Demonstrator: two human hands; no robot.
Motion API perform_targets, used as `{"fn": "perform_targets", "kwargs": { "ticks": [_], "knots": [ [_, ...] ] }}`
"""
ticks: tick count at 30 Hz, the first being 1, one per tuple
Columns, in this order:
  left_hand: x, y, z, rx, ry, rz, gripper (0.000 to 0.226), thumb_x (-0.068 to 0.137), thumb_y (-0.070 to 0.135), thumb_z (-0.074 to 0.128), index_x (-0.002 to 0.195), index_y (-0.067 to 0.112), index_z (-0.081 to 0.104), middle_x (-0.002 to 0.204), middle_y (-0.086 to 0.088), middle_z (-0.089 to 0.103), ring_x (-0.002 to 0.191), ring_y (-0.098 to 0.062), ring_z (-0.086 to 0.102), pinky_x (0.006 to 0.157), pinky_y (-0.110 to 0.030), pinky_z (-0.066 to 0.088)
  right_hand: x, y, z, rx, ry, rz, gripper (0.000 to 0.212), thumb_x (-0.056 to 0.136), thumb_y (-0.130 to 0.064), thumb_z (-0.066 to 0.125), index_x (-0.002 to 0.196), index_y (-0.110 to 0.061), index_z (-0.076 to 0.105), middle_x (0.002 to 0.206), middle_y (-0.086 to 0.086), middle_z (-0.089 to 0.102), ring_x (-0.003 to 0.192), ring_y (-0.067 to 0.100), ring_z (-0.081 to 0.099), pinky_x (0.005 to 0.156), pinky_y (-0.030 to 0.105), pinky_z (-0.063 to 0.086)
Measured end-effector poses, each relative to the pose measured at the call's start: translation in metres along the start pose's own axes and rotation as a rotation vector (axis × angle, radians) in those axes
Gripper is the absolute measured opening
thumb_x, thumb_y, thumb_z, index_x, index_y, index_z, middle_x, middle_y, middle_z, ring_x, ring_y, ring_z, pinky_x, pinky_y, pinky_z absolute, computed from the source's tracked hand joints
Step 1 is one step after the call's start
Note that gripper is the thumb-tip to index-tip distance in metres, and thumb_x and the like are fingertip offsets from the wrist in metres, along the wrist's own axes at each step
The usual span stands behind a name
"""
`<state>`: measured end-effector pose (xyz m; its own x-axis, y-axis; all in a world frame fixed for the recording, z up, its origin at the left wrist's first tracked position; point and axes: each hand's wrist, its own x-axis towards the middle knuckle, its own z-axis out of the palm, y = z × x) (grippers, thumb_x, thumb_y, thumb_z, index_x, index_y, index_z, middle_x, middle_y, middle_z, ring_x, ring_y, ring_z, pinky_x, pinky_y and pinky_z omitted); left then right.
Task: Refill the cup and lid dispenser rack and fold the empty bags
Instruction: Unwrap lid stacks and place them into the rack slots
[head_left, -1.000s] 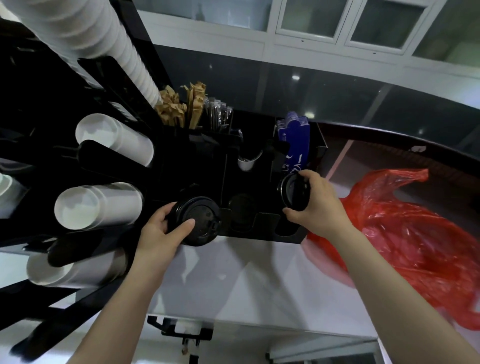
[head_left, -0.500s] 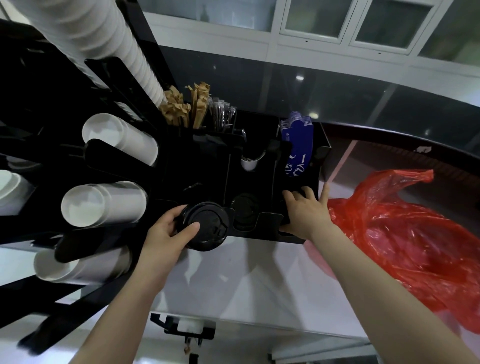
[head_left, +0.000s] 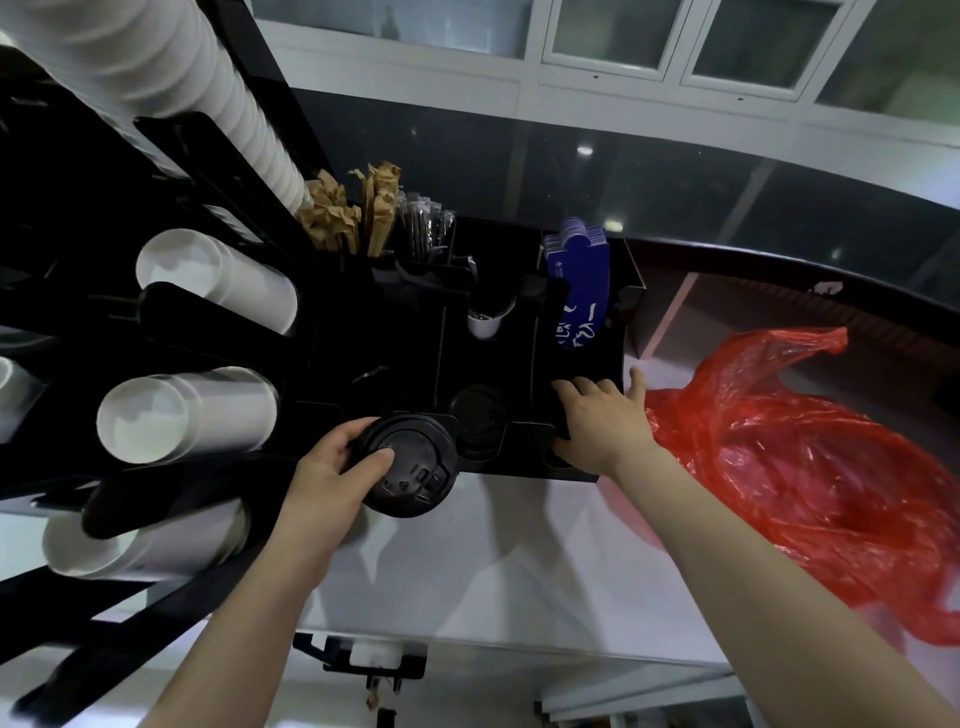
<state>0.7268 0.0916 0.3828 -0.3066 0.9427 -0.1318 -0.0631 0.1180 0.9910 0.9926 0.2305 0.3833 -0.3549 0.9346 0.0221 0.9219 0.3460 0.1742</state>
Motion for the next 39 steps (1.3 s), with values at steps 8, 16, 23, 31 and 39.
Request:
{"fn": "perform_targets", "kwargs": {
  "ticks": [8,16,23,31,39],
  "knots": [
    [0.001,0.005,0.004,0.016,0.002,0.005,0.034,0.089,0.002,0.060,0.101,0.033,0.064,0.099,0.005,0.072,0.096,-0.008,0.066,0.084,-0.026,0.048,0.000,0.001,0.001,0.030,-0.012,-0.012,0.083,0.068,-0.054,0.062,0.142,-0.031,0.032,0.140,0.004,0.044,0.126,0.032,0.043,0.107,0.068,0.011],
    [0.004,0.004,0.012,0.033,-0.031,-0.018,0.033,0.089,0.003,0.060,0.102,0.034,0.062,0.103,0.007,0.071,0.099,-0.008,0.065,0.086,-0.028,0.049,0.006,-0.004,-0.003,-0.031,-0.095,-0.007,0.088,0.072,-0.056,0.065,0.143,-0.024,0.024,0.135,0.008,0.046,0.117,0.033,0.051,0.104,0.073,0.001],
    [0.007,0.004,0.015,0.030,-0.029,-0.025,0.032,0.089,0.004,0.060,0.101,0.034,0.063,0.097,0.011,0.073,0.093,-0.002,0.067,0.082,-0.024,0.048,0.008,-0.007,-0.009,-0.077,-0.153,-0.005,0.095,0.066,-0.059,0.068,0.143,-0.027,0.023,0.123,0.013,0.048,0.114,0.034,0.050,0.101,0.076,-0.004],
    [0.007,0.003,0.016,0.027,-0.063,-0.034,0.036,0.087,0.002,0.063,0.114,0.026,0.060,0.105,0.002,0.071,0.100,-0.009,0.066,0.083,-0.022,0.047,0.008,-0.008,-0.014,-0.139,-0.178,-0.030,0.098,0.064,-0.064,0.067,0.142,-0.023,0.024,0.118,0.008,0.054,0.113,0.031,0.052,0.098,0.074,-0.017],
    [0.003,0.006,0.016,0.026,-0.064,-0.028,0.034,0.088,0.000,0.061,0.118,0.018,0.060,0.109,-0.002,0.070,0.103,-0.012,0.065,0.087,-0.023,0.047,0.012,-0.008,-0.017,-0.185,-0.199,-0.019,0.099,0.065,-0.070,0.062,0.144,-0.020,0.028,0.118,0.006,0.056,0.118,0.031,0.050,0.097,0.074,-0.019]
  ]
}}
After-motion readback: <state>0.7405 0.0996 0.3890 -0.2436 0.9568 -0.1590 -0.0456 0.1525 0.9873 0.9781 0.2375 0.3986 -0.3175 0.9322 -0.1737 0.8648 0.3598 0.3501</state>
